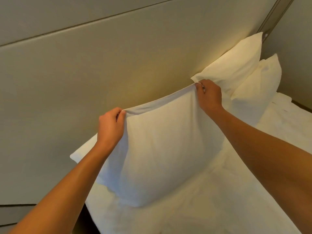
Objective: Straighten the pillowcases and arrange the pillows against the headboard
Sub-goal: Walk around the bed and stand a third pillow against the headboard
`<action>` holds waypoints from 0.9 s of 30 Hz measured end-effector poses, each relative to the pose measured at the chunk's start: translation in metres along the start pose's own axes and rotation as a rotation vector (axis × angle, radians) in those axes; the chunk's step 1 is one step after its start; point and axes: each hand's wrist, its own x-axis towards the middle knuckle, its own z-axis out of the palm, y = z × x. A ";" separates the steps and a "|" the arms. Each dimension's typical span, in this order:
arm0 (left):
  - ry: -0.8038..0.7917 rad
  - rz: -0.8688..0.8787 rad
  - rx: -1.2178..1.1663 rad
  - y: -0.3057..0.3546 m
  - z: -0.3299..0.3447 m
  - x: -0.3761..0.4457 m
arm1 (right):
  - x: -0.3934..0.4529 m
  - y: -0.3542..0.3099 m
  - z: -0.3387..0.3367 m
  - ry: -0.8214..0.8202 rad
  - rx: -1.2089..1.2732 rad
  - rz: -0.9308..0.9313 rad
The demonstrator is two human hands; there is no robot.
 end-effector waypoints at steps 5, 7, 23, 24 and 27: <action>0.026 -0.013 0.007 -0.016 0.017 0.008 | -0.003 -0.004 0.029 -0.169 -0.060 -0.111; -0.094 -0.032 0.087 -0.027 0.033 -0.003 | -0.029 0.006 0.050 -0.322 -0.069 -0.135; -0.383 0.172 0.726 -0.086 0.051 -0.095 | -0.201 0.024 0.122 -0.744 -0.098 0.015; -0.391 0.175 0.716 -0.089 0.048 -0.095 | -0.204 0.020 0.123 -0.760 -0.107 0.014; -0.406 0.184 0.672 -0.099 0.045 -0.090 | -0.204 0.011 0.133 -0.796 -0.126 0.014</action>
